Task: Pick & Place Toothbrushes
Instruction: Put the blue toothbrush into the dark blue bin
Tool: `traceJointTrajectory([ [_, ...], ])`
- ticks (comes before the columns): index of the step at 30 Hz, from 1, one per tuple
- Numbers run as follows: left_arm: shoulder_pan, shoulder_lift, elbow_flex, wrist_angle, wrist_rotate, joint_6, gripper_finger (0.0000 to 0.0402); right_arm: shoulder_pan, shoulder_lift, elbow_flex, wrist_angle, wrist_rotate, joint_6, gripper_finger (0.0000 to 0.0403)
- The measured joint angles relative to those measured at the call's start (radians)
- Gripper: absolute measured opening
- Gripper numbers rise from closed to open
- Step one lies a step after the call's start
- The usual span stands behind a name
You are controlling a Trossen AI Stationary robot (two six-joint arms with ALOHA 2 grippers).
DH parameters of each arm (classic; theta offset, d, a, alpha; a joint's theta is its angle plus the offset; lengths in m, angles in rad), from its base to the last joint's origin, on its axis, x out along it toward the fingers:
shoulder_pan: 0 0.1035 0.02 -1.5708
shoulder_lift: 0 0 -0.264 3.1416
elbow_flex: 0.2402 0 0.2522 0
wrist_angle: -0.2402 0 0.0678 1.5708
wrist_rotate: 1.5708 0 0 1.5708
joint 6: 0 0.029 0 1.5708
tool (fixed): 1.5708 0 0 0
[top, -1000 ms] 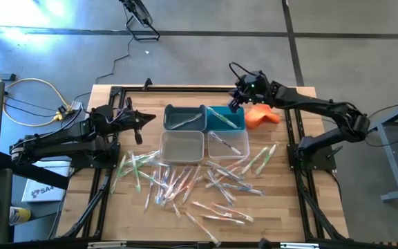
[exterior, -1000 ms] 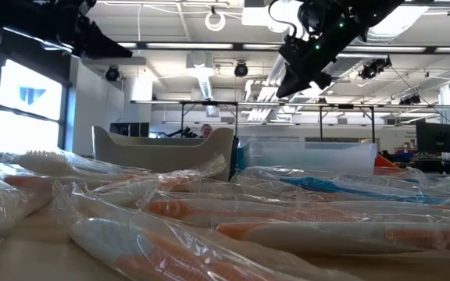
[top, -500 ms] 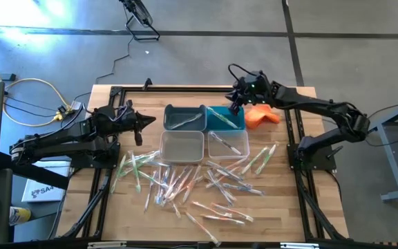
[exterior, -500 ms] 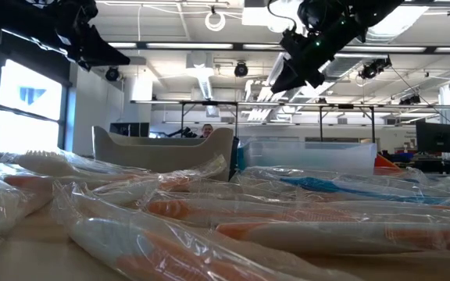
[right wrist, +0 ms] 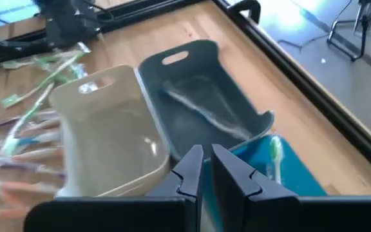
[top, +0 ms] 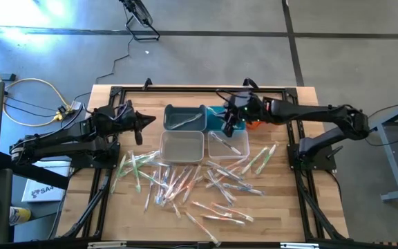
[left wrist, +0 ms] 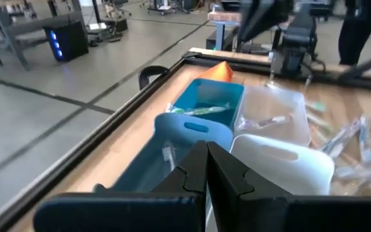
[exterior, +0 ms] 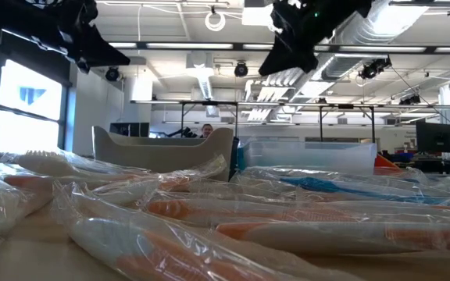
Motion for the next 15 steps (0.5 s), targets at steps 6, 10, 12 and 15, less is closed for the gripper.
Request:
traceJointTrajectory([
  [6,0.000,0.000,0.000,0.034,-0.002,-0.096,0.0003,0.104,-0.001,0.101,-0.207,0.029,0.018,0.0023],
  [10,0.000,0.000,0.000,0.036,-0.002,-0.096,0.0003,0.147,-0.001,0.105,-0.246,-0.012,0.065,0.0023],
  [12,0.000,0.000,0.000,0.036,-0.002,-0.096,0.0003,0.169,0.005,0.104,-0.276,-0.030,0.067,0.0023],
  [15,0.000,0.000,0.000,0.036,-0.002,-0.096,0.0003,0.202,0.021,0.104,-0.312,-0.031,0.067,0.0023],
])
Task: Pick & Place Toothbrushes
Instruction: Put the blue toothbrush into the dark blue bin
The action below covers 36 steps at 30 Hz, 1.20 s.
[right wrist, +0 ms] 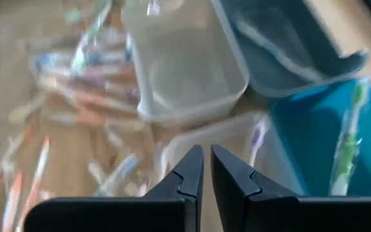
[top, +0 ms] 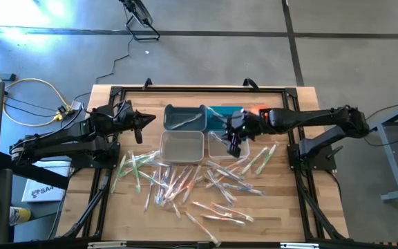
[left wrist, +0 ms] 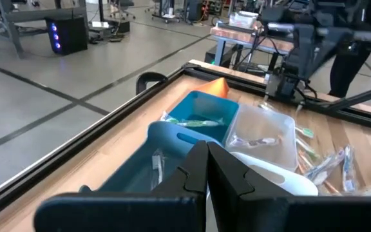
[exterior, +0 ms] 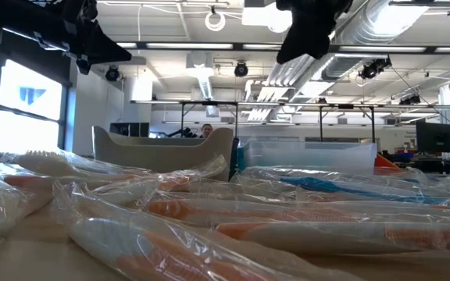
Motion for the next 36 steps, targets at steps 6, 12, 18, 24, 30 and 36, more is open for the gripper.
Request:
traceJointTrajectory([
  [6,0.000,0.000,0.000,-0.004,0.000,0.006,0.0003,0.064,0.038,0.000,-0.033,-0.034,0.005,0.0023],
  [12,0.000,0.000,0.000,-0.008,0.000,0.027,0.0003,0.122,0.069,0.000,-0.116,-0.070,0.146,0.0023],
  [18,0.000,0.000,0.000,-0.008,0.000,0.027,0.0003,0.198,0.101,0.000,-0.199,-0.083,0.251,0.0023],
  [24,0.000,0.000,0.000,-0.028,0.001,0.027,0.0003,0.268,0.136,0.000,-0.216,-0.080,0.357,0.0023],
  [30,0.000,0.000,0.000,-0.060,0.001,0.027,0.0003,0.319,0.177,0.000,-0.226,-0.075,0.422,0.0023],
  [36,0.000,0.000,0.000,-0.074,0.004,0.027,0.0003,0.327,0.212,0.000,-0.229,-0.071,0.474,0.0023],
])
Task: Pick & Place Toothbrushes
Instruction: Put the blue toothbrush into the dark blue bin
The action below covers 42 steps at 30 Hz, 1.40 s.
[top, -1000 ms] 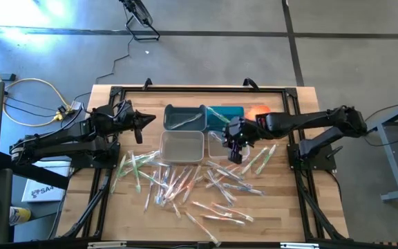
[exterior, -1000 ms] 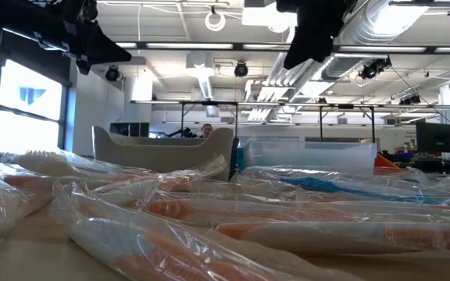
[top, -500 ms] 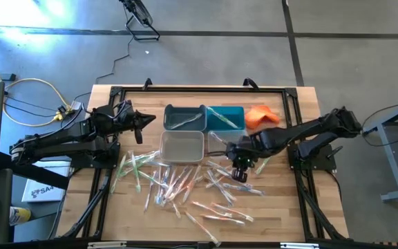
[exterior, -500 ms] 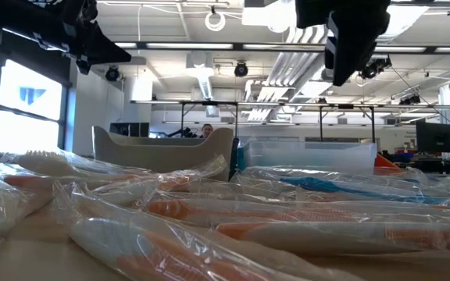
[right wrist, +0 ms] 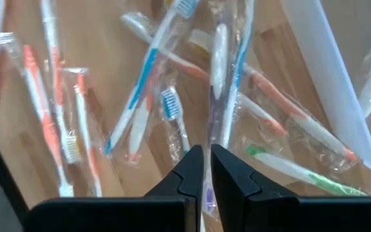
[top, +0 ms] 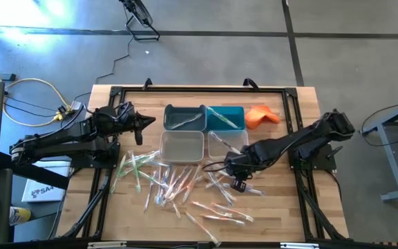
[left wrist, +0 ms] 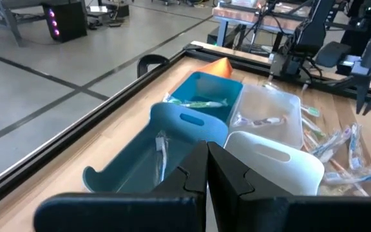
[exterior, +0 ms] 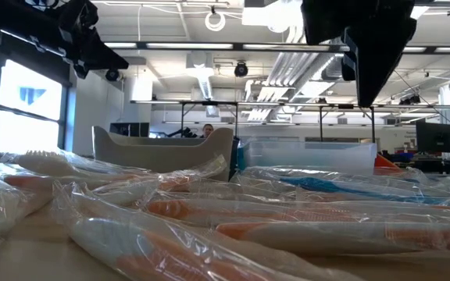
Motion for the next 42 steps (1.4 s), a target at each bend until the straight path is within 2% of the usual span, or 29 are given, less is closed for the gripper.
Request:
traceJointTrajectory([
  [6,0.000,0.000,0.000,-0.003,0.000,-0.011,0.0003,-0.001,0.038,0.000,0.000,0.030,0.002,0.0042],
  [15,0.000,0.000,0.000,-0.012,0.000,-0.027,0.0003,-0.001,0.101,0.000,0.010,0.054,-0.005,0.0156],
  [20,0.000,0.000,0.000,-0.030,-0.001,-0.027,0.0003,-0.001,0.136,0.000,0.012,0.053,-0.010,0.0192],
  [25,0.000,0.000,0.000,-0.046,-0.001,-0.027,0.0003,-0.001,0.176,-0.001,0.020,0.053,-0.038,0.0189],
  [42,0.000,0.000,0.000,-0.056,-0.004,-0.027,0.0003,-0.017,0.227,-0.002,0.027,0.102,-0.054,0.0120],
])
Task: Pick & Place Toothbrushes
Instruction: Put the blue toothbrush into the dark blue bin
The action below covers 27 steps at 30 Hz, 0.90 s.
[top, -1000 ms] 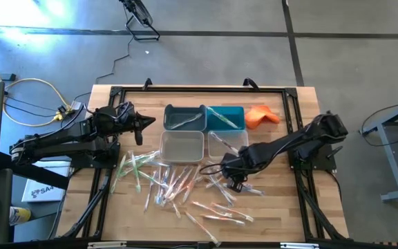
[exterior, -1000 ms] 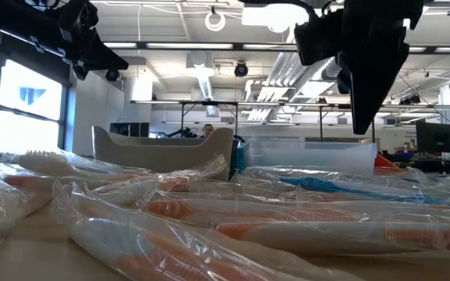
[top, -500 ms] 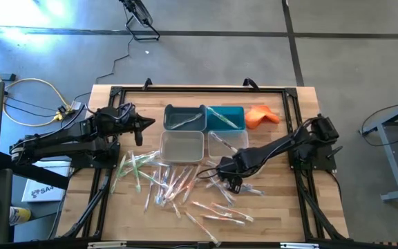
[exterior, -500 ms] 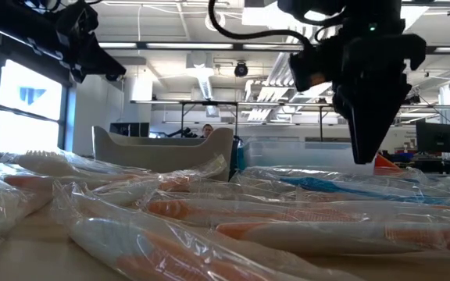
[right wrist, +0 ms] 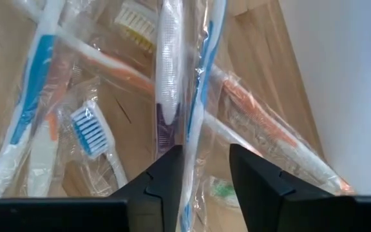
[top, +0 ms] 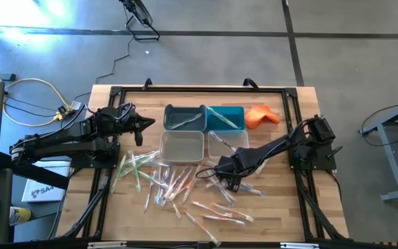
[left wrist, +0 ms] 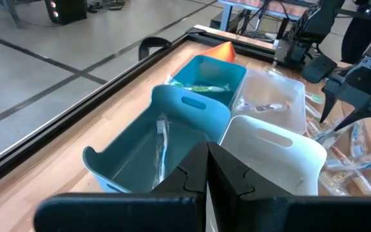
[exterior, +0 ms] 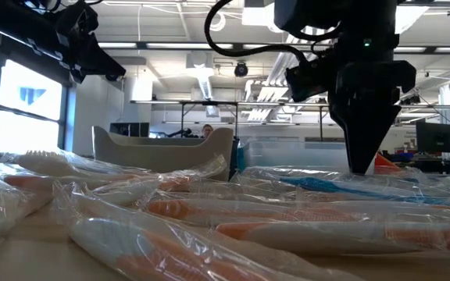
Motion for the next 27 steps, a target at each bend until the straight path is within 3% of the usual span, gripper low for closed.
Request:
traceJointTrajectory([
  [17,0.000,0.000,0.000,-0.001,0.000,0.000,0.0003,0.001,0.000,-0.083,0.054,-0.057,0.035,0.0113],
  [27,0.000,0.000,0.000,-0.001,0.001,0.000,0.0003,0.001,0.000,-0.083,0.055,-0.055,0.017,0.0039],
])
